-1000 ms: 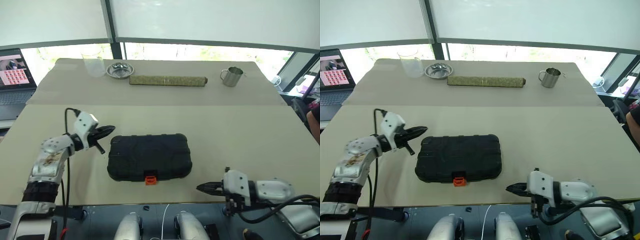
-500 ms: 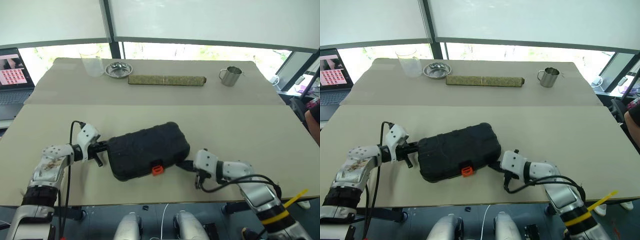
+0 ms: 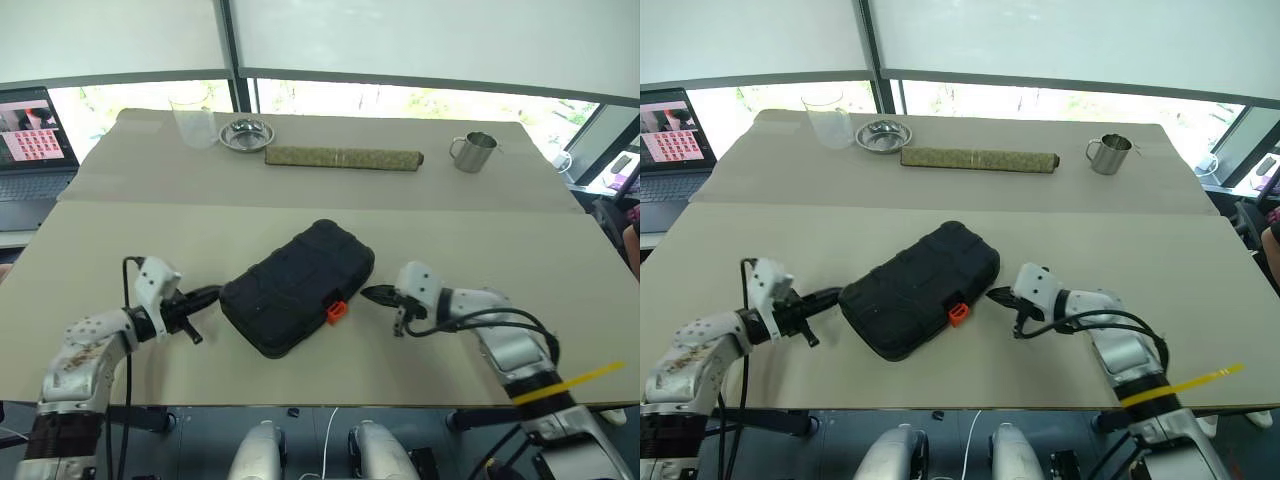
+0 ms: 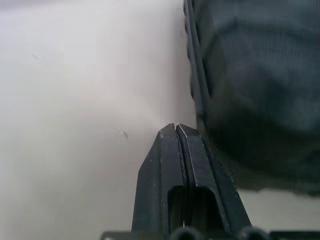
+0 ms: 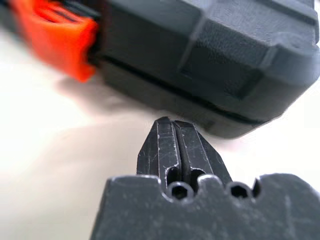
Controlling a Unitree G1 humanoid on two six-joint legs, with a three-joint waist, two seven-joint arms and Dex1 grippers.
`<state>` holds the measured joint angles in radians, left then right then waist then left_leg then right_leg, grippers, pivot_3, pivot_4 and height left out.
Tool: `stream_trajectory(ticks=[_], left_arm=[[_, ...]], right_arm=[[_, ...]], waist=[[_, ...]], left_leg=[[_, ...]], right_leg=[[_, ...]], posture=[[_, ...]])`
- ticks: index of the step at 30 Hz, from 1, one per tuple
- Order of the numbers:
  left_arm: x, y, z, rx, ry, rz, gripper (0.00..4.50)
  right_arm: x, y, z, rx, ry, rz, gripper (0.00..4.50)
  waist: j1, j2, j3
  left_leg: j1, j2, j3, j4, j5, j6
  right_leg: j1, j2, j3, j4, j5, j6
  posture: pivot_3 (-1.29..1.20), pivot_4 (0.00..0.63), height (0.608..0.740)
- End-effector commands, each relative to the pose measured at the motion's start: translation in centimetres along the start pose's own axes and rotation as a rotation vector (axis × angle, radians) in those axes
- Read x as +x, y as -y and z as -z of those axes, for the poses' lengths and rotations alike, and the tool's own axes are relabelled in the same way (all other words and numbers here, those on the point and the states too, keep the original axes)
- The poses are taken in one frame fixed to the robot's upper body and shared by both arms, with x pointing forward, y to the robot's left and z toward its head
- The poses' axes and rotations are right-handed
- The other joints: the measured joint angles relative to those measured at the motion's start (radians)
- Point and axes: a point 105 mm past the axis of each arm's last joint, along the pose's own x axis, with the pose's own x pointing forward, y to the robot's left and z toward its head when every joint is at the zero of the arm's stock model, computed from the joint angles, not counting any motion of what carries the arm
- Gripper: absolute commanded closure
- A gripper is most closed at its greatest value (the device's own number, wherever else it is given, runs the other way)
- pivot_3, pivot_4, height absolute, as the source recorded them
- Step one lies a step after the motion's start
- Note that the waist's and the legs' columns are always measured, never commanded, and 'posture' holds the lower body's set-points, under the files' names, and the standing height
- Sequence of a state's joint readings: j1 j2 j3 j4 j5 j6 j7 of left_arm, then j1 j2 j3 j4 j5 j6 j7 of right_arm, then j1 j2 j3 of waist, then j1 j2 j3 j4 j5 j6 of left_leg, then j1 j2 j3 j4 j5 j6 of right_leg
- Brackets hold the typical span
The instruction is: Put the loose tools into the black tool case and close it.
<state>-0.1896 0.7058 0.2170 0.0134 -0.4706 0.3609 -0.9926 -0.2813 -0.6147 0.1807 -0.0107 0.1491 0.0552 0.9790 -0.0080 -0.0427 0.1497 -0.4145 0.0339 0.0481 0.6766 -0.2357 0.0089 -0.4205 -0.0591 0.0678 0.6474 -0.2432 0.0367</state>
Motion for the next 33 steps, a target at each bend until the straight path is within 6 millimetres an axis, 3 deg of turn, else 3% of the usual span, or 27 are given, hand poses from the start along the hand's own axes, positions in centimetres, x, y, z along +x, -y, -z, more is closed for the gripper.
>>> stream_trajectory(ticks=[1,6,14,20,33], left_arm=[[1.0,1.1,-3.4,0.062,0.05,0.129,4.44],[4.8,3.6,-4.6,0.105,0.038,0.282,4.44],[9.1,4.7,-3.3,0.177,-0.027,0.334,4.44],[9.9,4.7,-1.5,0.178,-0.092,0.323,4.44],[9.7,5.4,-0.1,0.154,-0.159,0.349,4.44]], right_arm=[[-0.9,-1.4,-1.9,0.006,0.059,-0.058,4.44],[0.0,-3.8,-2.3,0.047,0.073,-0.101,4.44],[2.2,-4.0,-3.8,0.037,0.144,-0.084,4.44],[2.8,-4.2,-4.2,0.02,0.159,-0.09,4.44],[3.1,-2.8,-5.7,-0.026,0.202,-0.039,4.44]], waist=[[-0.003,0.0,0.0],[-0.004,0.0,0.0],[-0.007,0.0,0.0],[-0.001,0.0,0.0],[-0.005,0.001,-0.001]], left_leg=[[0.0,0.0,0.0,0.0,0.0,0.0],[0.0,-0.001,0.0,0.001,0.0,0.0],[0.0,-0.001,0.0,0.001,0.0,0.0],[0.0,-0.001,0.0,0.003,0.0,0.0],[0.008,-0.001,0.0,0.002,0.0,0.0]], right_leg=[[0.0,0.0,0.0,0.0,0.0,0.0],[0.0,0.002,0.0,0.0,0.0,0.0],[0.0,0.003,0.001,0.0,0.0,0.0],[0.001,0.003,0.001,0.0,0.0,0.0],[0.008,0.003,0.001,0.001,0.0,0.0]], posture=[[0.0,0.15,0.74],[0.0,0.15,0.74],[0.0,0.15,0.74],[0.0,0.15,0.74],[0.0,0.15,0.74]])
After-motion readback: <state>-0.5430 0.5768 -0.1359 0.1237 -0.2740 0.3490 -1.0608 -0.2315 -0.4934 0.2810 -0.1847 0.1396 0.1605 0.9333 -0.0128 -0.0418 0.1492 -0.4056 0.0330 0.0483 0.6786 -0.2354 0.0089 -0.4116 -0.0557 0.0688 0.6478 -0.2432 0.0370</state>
